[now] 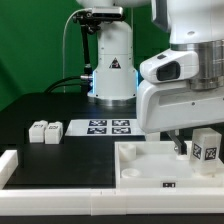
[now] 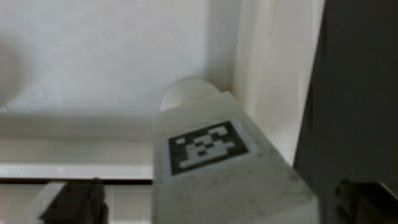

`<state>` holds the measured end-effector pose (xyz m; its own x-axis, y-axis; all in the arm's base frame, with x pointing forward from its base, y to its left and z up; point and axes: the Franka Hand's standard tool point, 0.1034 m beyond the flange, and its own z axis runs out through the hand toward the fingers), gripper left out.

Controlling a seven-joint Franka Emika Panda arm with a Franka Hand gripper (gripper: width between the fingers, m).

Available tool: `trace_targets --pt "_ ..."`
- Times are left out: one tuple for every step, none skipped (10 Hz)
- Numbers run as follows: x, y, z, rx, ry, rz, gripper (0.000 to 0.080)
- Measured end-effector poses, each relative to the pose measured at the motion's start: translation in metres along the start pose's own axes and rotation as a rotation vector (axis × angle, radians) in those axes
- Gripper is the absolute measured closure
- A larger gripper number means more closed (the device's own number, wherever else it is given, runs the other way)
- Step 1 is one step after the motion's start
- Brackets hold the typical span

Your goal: Assemble one leg

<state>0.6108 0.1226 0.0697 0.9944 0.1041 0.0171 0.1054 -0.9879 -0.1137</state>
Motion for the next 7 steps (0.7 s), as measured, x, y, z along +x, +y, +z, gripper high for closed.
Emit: trace_targets --pt "-0.0002 0.0 0.0003 0.0 -0.001 0.005 0.0262" --pt "-0.0002 0.0002 0.0004 0.0 -0.001 0.005 0.0406" --pt "-0.0001 0.0008 0.0003 -0.001 -0.001 0.006 0.0406" --pt "-0.0001 0.0012 0.0004 0.0 -0.001 0.015 0.0506" --pt "-0.0001 0.0015 0.0004 -0.001 -0.001 0.037 0.0506" --pt "-0.0001 0.0018 0.0005 0.002 0.0 0.065 0.0506" --pt "0.0001 0.0034 0.0006 0.007 0.0 0.238 0.0506"
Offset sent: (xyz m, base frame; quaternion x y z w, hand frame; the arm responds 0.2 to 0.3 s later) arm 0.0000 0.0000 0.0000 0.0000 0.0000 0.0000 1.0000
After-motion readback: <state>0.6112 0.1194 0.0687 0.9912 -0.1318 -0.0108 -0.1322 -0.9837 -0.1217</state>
